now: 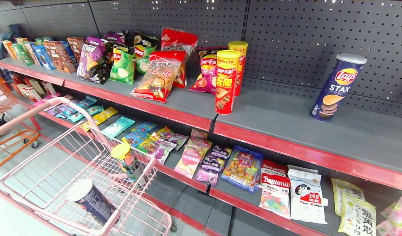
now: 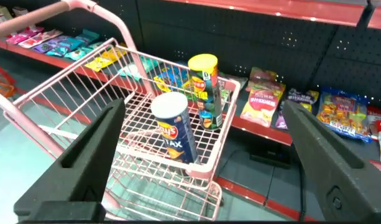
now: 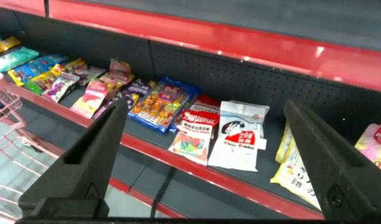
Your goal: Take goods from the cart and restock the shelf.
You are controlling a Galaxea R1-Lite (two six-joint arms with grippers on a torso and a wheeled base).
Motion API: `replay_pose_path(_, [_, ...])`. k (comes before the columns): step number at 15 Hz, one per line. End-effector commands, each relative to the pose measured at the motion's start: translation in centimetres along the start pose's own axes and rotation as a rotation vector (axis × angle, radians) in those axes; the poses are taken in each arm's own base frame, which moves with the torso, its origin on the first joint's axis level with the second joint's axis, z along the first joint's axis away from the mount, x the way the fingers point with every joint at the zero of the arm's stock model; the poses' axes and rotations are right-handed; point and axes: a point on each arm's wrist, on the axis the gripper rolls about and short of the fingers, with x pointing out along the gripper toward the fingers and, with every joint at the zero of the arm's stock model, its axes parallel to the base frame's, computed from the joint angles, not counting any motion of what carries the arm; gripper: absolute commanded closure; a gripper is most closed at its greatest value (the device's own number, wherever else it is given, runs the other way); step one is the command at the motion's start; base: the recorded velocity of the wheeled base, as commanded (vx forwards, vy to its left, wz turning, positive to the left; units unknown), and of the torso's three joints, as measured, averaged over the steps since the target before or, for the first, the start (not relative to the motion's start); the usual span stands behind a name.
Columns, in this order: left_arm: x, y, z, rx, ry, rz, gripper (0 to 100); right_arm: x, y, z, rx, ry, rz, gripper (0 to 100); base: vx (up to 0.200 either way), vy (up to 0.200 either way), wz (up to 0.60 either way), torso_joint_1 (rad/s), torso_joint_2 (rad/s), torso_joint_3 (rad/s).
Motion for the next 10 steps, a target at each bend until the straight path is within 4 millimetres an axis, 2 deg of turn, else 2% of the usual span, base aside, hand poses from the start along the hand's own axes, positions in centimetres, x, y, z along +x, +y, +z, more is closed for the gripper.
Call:
replay_pose_path(1, [0.01, 0.0, 0.0, 0.0, 0.001, 0.001, 0, 0.01, 0.0, -0.02, 0.0, 0.002, 0.0, 0, 0.0, 0.0, 0.0, -0.144, 0.4, 0.222])
replay_pose_path(5, [0.01, 0.0, 0.0, 0.0, 0.001, 0.0, 0, 0.01, 0.0, -0.02, 0.0, 0.002, 0.0, 0, 0.0, 0.0, 0.0, -0.161, 0.43, 0.266])
replay_pose_path(10, [0.01, 0.0, 0.0, 0.002, 0.001, 0.0, 0, 0.0, 0.0, 0.02, 0.0, 0.0, 0.0, 0, 0.0, 0.0, 0.0, -0.186, 0.54, 0.348])
